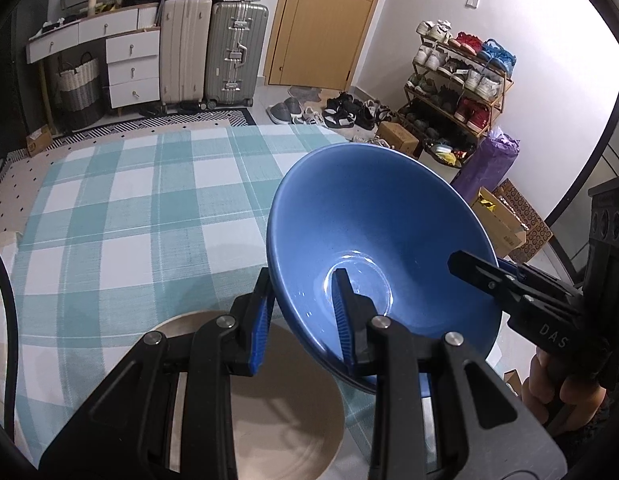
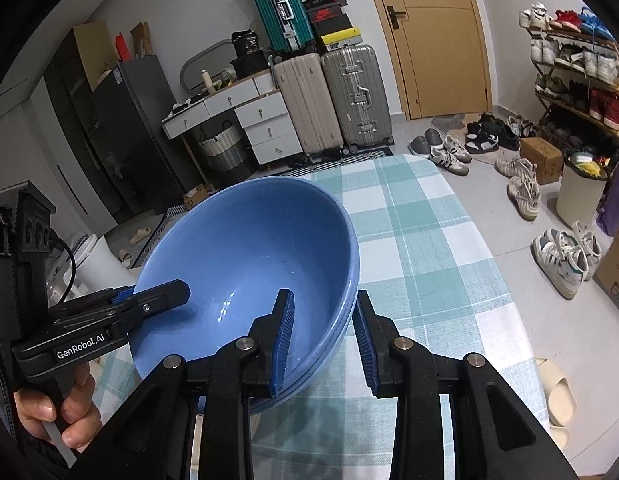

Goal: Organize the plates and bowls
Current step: 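Carry the blue bowl stack with both grippers over the cream plate stack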

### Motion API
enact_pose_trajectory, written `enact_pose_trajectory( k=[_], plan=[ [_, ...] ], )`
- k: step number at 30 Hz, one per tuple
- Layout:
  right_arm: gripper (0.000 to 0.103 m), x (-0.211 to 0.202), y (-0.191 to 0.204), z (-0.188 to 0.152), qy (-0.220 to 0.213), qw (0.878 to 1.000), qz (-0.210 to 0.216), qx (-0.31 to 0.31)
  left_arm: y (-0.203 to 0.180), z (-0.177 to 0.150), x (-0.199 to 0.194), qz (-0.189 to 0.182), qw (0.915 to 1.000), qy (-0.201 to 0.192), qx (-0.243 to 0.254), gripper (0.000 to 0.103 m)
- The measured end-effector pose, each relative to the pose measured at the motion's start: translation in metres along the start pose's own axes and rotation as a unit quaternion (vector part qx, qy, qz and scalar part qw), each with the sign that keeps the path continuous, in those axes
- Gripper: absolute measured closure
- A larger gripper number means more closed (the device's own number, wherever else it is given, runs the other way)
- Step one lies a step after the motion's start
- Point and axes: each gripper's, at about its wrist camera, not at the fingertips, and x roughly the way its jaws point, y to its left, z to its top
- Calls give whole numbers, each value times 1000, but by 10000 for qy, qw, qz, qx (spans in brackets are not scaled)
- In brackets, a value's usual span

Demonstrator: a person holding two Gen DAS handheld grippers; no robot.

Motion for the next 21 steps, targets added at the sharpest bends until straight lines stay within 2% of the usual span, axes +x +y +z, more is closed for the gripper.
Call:
enact_pose_trajectory(
  k=[12,21],
  plan=[
    [71,-19,43,-10,-71,9996,143,-213,11,-22,-68,191,9995,-251,-89,77],
    [71,-14,70,-16,-3,9990,276,-347,27,-40,-97,373,9985,-323,-223,77]
  ],
)
